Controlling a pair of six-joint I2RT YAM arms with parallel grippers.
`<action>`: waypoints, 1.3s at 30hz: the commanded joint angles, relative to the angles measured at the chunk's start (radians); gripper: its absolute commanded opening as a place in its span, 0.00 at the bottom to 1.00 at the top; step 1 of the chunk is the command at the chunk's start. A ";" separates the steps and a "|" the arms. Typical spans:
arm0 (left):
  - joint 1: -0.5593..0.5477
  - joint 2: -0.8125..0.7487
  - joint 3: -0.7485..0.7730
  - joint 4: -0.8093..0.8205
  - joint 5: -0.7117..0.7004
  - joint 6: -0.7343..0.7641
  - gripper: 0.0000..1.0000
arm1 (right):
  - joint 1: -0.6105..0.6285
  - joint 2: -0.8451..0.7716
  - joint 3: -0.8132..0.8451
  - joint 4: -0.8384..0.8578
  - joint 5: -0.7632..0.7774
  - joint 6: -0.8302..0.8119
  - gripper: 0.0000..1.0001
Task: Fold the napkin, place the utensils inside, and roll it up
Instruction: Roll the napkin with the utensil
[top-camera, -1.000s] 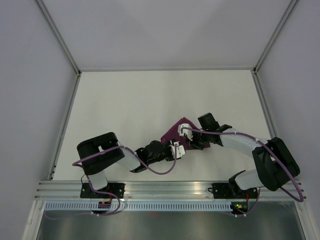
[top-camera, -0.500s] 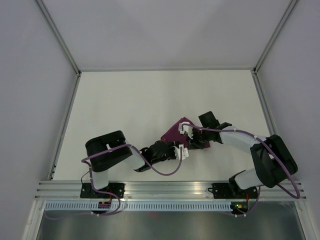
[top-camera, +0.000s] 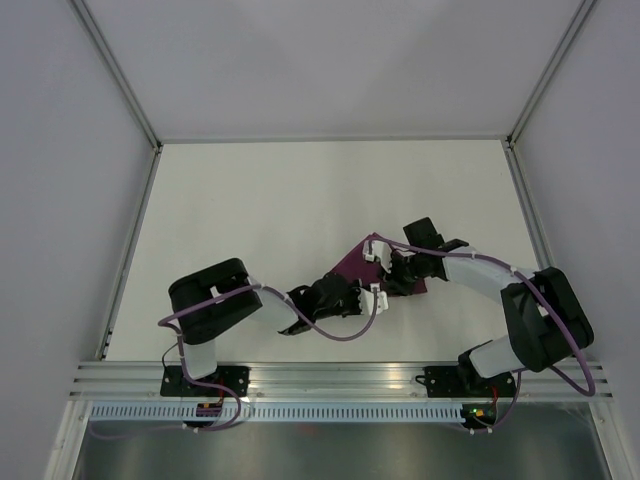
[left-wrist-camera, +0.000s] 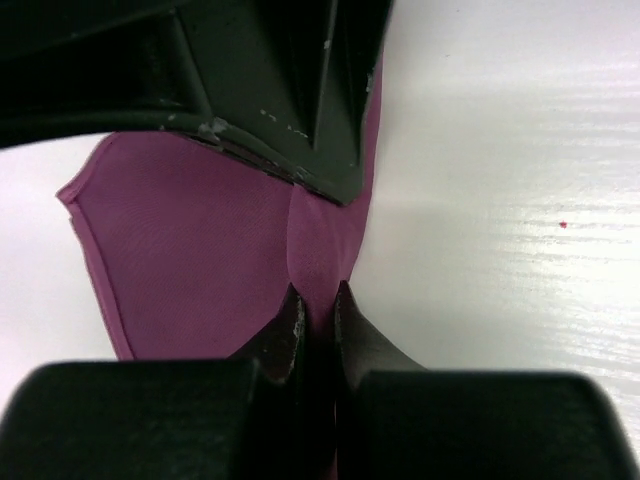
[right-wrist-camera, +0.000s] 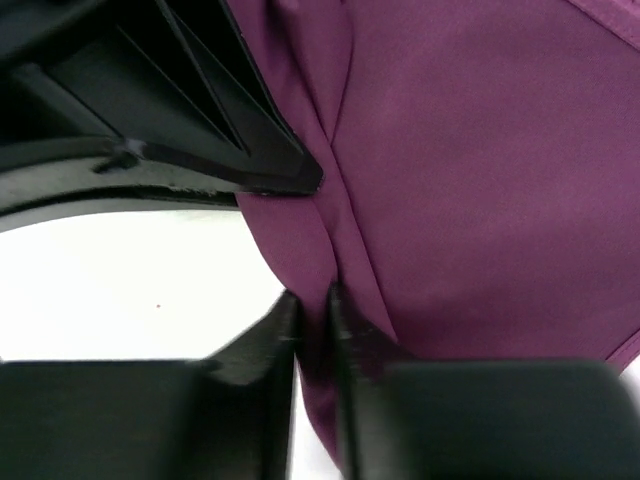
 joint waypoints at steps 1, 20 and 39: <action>0.001 -0.003 0.063 -0.230 0.153 -0.135 0.02 | -0.017 -0.015 0.067 -0.045 -0.079 0.000 0.25; 0.216 0.042 0.186 -0.462 0.527 -0.510 0.02 | -0.394 -0.098 0.282 -0.314 -0.335 -0.118 0.63; 0.305 0.282 0.476 -0.909 0.680 -0.614 0.02 | -0.060 -0.454 -0.192 0.041 0.120 -0.149 0.67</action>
